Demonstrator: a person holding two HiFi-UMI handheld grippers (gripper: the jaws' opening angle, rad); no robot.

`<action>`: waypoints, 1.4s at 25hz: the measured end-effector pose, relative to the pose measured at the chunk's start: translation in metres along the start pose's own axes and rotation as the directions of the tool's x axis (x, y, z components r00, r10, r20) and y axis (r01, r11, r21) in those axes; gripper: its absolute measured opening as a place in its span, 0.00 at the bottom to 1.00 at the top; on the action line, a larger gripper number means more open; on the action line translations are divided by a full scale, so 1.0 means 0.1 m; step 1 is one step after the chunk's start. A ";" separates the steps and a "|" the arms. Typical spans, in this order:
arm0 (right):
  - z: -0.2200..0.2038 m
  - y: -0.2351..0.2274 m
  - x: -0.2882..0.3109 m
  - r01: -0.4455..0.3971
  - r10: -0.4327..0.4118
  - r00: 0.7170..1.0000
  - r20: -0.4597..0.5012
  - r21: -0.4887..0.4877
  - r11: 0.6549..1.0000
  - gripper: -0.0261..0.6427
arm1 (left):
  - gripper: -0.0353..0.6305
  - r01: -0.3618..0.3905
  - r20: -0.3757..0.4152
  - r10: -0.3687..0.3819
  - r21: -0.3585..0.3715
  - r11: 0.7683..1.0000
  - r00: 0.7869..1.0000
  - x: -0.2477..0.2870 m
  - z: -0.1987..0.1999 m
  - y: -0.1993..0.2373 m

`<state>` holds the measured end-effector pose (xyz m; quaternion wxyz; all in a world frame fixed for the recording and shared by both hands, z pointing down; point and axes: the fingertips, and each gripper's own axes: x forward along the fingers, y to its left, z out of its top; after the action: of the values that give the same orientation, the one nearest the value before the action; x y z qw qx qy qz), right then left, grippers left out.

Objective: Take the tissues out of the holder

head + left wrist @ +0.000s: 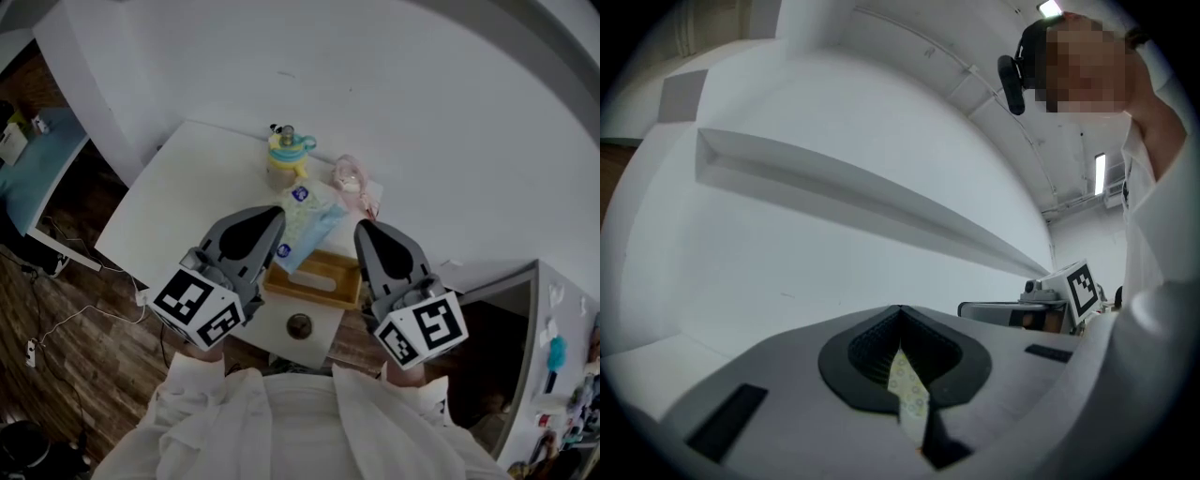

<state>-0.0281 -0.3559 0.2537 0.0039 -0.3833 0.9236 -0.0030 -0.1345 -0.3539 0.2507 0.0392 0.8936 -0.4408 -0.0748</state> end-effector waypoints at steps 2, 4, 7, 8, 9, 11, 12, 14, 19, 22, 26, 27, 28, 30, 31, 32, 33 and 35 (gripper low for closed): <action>-0.01 0.00 -0.01 0.000 0.000 1.000 0.007 0.015 1.000 0.06 | 0.07 0.006 0.012 -0.006 -0.008 1.000 1.000 -0.02 -0.01 -0.01; -0.03 0.01 -0.02 -0.001 0.000 1.000 0.008 0.024 1.000 0.06 | 0.07 0.015 0.019 -0.014 -0.012 1.000 1.000 -0.04 -0.02 -0.03; -0.08 0.04 -0.03 -0.001 0.001 1.000 0.000 0.031 1.000 0.06 | 0.07 0.006 0.055 -0.004 -0.035 0.999 0.998 -0.10 0.01 -0.02; -0.10 0.05 -0.03 -0.001 0.001 1.000 -0.003 0.035 0.999 0.06 | 0.07 -0.004 0.074 0.007 -0.045 0.999 0.997 -0.12 0.02 -0.01; -0.12 0.05 -0.03 -0.002 0.002 1.000 -0.007 0.041 0.999 0.06 | 0.07 -0.016 0.092 0.021 -0.057 0.998 0.996 -0.14 0.04 -0.01; -0.14 0.07 -0.04 -0.006 0.007 1.000 -0.012 0.050 0.999 0.06 | 0.07 -0.040 0.116 0.049 -0.080 0.996 0.992 -0.18 0.04 -0.01; -0.15 0.09 -0.05 -0.008 0.009 1.000 -0.014 0.052 0.999 0.06 | 0.07 -0.048 0.122 0.059 -0.092 0.995 0.991 -0.20 0.02 -0.01; -0.16 0.11 -0.07 -0.010 0.011 1.000 -0.018 0.053 0.999 0.06 | 0.07 -0.052 0.126 0.067 -0.121 0.991 0.990 -0.24 -0.01 -0.02; -0.22 0.18 -0.11 -0.013 0.014 0.999 -0.037 0.044 0.999 0.06 | 0.07 -0.044 0.119 0.063 -0.151 0.988 0.991 -0.29 -0.07 -0.02; -0.24 0.21 -0.13 -0.020 0.023 0.999 -0.046 0.045 0.999 0.06 | 0.07 -0.045 0.112 0.061 -0.137 0.990 0.992 -0.30 -0.09 -0.06; -0.21 0.23 -0.16 -0.014 0.016 0.999 -0.033 0.035 0.999 0.06 | 0.07 -0.033 0.113 0.051 -0.155 0.987 0.992 -0.31 -0.10 -0.10; -0.20 0.23 -0.17 -0.011 0.012 1.000 -0.029 0.031 0.999 0.06 | 0.07 -0.031 0.114 0.049 -0.161 0.987 0.992 -0.31 -0.11 -0.11; -0.20 0.23 -0.18 -0.009 0.010 1.000 -0.026 0.029 1.000 0.06 | 0.07 -0.030 0.114 0.049 -0.164 0.986 0.992 -0.32 -0.11 -0.12; -0.20 0.25 -0.19 -0.009 0.009 1.000 -0.028 0.026 1.000 0.06 | 0.07 -0.029 0.112 0.048 -0.168 0.985 0.993 -0.34 -0.12 -0.13; -0.21 0.25 -0.20 -0.010 0.011 0.999 -0.031 0.025 1.000 0.06 | 0.07 -0.026 0.108 0.045 -0.171 0.985 0.993 -0.34 -0.13 -0.14; -0.21 0.26 -0.20 -0.012 0.013 0.999 -0.034 0.023 1.000 0.06 | 0.07 -0.024 0.103 0.042 -0.173 0.985 0.994 -0.34 -0.14 -0.14; -0.21 0.27 -0.19 -0.016 0.016 0.999 -0.038 0.020 1.000 0.06 | 0.07 -0.022 0.097 0.040 -0.173 0.985 0.994 -0.34 -0.16 -0.14; -0.21 0.30 -0.17 -0.023 0.024 0.999 -0.043 0.010 1.000 0.06 | 0.07 -0.023 0.088 0.038 -0.166 0.986 0.995 -0.33 -0.18 -0.14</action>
<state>-0.0372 -0.3226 0.2748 -0.0142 -0.3723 0.9279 -0.0156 -0.1405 -0.3192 0.2698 0.0941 0.8761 -0.4480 -0.1511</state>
